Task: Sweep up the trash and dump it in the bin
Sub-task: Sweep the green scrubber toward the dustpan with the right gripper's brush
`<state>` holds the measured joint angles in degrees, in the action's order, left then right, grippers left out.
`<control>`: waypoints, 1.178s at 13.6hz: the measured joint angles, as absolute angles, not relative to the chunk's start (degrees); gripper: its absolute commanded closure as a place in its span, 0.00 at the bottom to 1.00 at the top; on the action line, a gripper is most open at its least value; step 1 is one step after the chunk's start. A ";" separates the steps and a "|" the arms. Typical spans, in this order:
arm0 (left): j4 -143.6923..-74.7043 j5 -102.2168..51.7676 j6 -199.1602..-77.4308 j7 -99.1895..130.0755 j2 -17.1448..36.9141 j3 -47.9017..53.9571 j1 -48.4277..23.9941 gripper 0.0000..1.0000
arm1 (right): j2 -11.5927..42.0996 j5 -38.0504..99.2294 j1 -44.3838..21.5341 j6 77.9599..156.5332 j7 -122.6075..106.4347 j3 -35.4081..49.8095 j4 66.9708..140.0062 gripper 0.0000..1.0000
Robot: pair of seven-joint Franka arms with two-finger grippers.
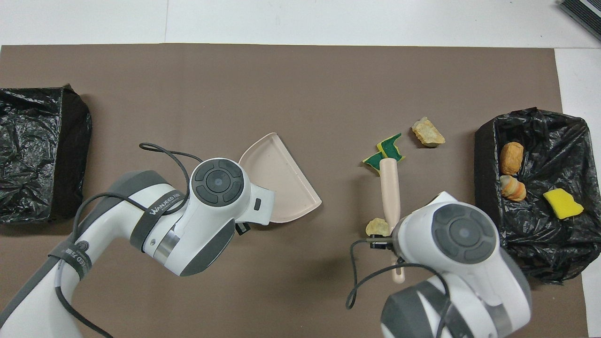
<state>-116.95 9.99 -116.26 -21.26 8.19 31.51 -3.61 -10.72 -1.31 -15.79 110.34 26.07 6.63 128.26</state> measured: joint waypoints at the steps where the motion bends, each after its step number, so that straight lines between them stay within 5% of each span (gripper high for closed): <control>1: -116.96 9.99 -116.17 -21.26 8.20 31.56 -3.70 1.00 | -8.78 -3.71 -12.68 110.59 22.19 6.59 126.33 1.00; 8: -117.70 9.99 -114.75 -21.88 8.23 34.15 -4.09 1.00 | 2.88 -16.48 1.54 119.00 3.54 6.07 117.51 1.00; 16: -117.70 9.99 -113.99 -22.67 8.65 33.94 -3.41 1.00 | 9.09 -18.32 -0.18 122.79 3.43 6.78 118.23 1.00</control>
<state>-117.70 9.99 -113.99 -22.67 8.65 33.94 -3.41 9.09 -18.32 -0.18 122.79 3.43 6.78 118.23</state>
